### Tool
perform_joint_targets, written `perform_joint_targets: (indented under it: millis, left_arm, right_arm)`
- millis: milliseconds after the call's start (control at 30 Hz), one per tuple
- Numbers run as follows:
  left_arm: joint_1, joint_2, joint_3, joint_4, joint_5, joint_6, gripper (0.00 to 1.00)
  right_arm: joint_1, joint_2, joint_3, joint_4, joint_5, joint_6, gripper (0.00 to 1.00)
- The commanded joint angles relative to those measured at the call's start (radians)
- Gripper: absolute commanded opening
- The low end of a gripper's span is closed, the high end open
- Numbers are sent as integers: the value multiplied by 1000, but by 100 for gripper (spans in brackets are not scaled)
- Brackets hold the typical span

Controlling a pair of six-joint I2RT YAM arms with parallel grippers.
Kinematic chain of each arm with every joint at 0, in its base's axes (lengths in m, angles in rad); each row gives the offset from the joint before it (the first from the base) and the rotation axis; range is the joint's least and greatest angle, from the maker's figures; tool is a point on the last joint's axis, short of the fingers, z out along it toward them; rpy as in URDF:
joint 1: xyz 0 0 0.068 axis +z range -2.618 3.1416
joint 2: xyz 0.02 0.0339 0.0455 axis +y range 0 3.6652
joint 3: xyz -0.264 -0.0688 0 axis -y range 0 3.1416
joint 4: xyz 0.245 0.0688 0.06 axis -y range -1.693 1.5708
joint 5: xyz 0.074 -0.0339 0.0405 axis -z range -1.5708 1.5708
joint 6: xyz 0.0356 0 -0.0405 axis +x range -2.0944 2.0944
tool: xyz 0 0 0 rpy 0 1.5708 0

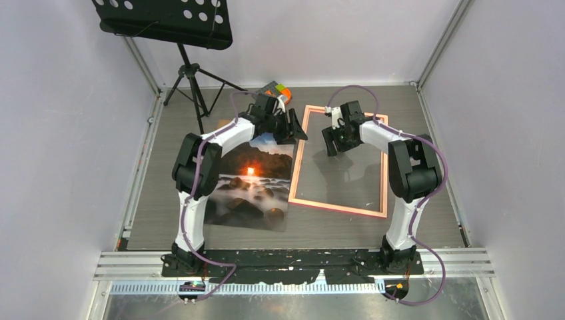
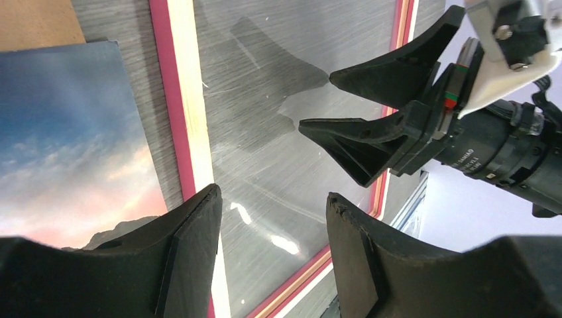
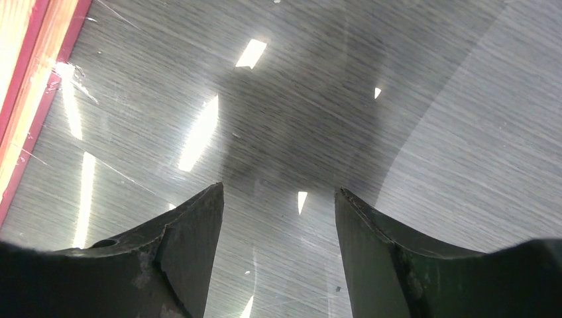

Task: Put the photo into the frame
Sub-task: Place the photo frame item in the photo frame, then move the photo frame to the center of the board.

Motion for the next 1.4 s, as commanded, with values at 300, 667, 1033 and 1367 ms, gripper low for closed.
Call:
perform_joint_targets:
  millis: [300,667,1033,1367]
  left_arm:
    - [38,-272,-46,-65,-16,221,58]
    - [56,-546,-156,-199,-31,572,64]
    - [56,-824,-393,-252,-198,863,99]
    - [56,-1027,-589,-255,-365,989,100]
  right_arm:
    - [-2,-59,63,-40,0,18,76]
    - [-63,-234,35,-84,58,42,93]
    - [-266,-402,-122,-99,94,28,95]
    - [-375,-319,-169,-106,91,-27,84]
